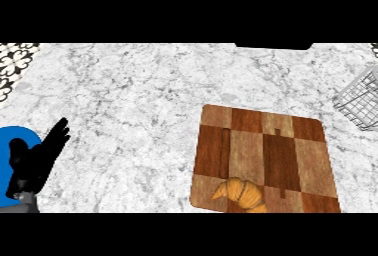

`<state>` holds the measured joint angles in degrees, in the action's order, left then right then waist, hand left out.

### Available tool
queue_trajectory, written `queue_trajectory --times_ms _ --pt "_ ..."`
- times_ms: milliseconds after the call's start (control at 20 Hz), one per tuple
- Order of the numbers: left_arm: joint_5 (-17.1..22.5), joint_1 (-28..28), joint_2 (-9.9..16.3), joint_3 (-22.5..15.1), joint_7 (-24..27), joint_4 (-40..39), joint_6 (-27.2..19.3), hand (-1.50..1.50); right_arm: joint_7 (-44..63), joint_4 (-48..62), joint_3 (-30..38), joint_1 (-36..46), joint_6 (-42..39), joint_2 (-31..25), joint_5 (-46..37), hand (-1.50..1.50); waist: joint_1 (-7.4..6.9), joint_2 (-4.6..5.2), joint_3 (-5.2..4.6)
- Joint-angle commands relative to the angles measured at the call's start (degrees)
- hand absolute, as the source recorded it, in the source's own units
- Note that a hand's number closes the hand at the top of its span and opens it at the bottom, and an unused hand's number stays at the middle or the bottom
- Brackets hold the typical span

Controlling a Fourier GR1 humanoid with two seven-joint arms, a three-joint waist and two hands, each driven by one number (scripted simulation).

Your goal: Pick the sweet potato from the cutting board and place it in the tiered basket

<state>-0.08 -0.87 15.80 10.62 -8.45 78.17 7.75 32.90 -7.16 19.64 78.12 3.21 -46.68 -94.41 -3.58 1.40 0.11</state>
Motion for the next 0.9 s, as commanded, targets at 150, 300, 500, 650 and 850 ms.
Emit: queue_trajectory --times_ms 150,300,500,650,850 --pt "0.49 -0.39 -0.47 -0.01 -2.56 1.94 -0.43 0.00 9.13 3.59 5.17 -1.07 -10.01 -1.14 5.11 -1.50 0.22 -0.19 0.02" --pt "0.48 -1.37 0.26 0.47 -2.04 -0.38 0.20 0.00 13.71 2.10 7.20 -4.03 -6.67 -1.71 7.23 -1.50 0.64 -0.03 0.02" --pt "0.04 1.10 0.10 0.24 -0.76 1.35 0.33 0.00 9.77 -1.51 8.67 -5.78 -0.68 -1.47 9.24 -1.50 0.29 -0.11 0.06" --pt "0.10 -0.46 -1.18 -0.68 -2.33 2.06 -0.23 0.00 7.65 -4.46 7.67 -4.99 2.24 -2.17 8.65 -1.50 0.80 -0.30 0.04" --pt "-0.32 0.72 0.24 0.48 -2.66 2.86 -0.61 0.00 10.74 -8.73 9.01 -2.76 9.54 -2.07 9.96 -1.50 0.87 -0.54 0.02"
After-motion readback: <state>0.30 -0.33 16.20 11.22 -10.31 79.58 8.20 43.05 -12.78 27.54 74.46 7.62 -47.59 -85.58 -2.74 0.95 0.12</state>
